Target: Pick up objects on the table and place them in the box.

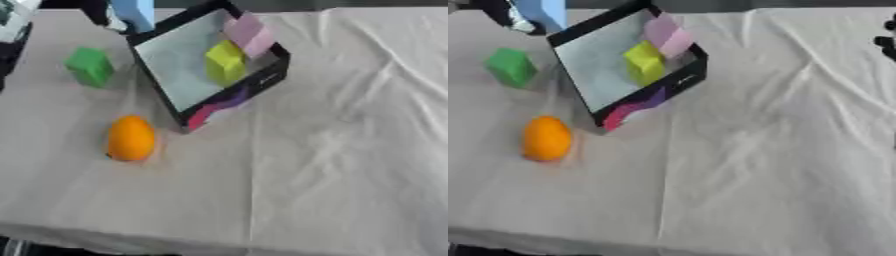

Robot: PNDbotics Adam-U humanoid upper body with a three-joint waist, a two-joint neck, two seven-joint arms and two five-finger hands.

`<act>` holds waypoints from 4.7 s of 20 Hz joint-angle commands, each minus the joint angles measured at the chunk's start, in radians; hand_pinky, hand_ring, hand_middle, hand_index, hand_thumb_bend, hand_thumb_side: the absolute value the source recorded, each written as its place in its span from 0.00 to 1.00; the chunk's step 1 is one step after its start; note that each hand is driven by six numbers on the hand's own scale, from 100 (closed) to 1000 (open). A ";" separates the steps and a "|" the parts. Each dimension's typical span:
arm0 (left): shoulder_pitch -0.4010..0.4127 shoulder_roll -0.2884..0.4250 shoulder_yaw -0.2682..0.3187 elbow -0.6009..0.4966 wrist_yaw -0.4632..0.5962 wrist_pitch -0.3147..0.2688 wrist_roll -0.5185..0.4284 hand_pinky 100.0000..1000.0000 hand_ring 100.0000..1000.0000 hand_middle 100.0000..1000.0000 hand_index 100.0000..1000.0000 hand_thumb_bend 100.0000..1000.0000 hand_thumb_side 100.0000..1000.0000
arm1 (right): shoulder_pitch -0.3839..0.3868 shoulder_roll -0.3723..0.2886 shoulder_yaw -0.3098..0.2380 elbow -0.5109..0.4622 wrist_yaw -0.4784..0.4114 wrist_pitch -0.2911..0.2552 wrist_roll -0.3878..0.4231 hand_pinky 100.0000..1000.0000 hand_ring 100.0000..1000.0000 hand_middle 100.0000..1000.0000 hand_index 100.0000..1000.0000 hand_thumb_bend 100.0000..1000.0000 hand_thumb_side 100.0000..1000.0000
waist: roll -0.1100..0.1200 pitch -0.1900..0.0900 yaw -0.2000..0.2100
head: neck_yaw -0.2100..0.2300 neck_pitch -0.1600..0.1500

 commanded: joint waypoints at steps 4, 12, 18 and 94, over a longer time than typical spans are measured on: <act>-0.062 -0.139 0.074 0.220 -0.257 0.003 0.177 0.57 0.48 0.41 0.47 0.50 0.00 | -0.033 0.001 0.019 -0.021 -0.006 0.006 0.024 0.86 0.74 0.74 0.78 0.00 0.63 | -0.018 -0.023 -0.024 | 0.036 -0.014; -0.072 -0.222 0.154 0.374 -0.296 0.012 0.389 0.65 0.58 0.50 0.57 0.40 0.00 | -0.045 0.016 0.036 -0.022 -0.009 0.010 0.041 0.86 0.74 0.75 0.78 0.00 0.63 | -0.024 -0.018 -0.046 | 0.052 -0.017; -0.069 -0.232 0.164 0.405 -0.281 0.004 0.366 0.87 0.89 0.88 0.94 0.59 0.28 | -0.045 0.017 0.034 -0.026 -0.011 0.010 0.042 0.86 0.74 0.75 0.78 0.00 0.63 | -0.023 -0.016 -0.049 | 0.051 -0.016; 0.070 0.203 0.225 0.305 -0.185 -0.292 0.005 0.93 0.94 0.84 0.83 0.71 0.00 | -0.038 -0.028 0.022 -0.064 0.015 0.032 -0.014 0.86 0.74 0.74 0.77 0.00 0.64 | -0.052 0.089 -0.046 | -0.022 -0.133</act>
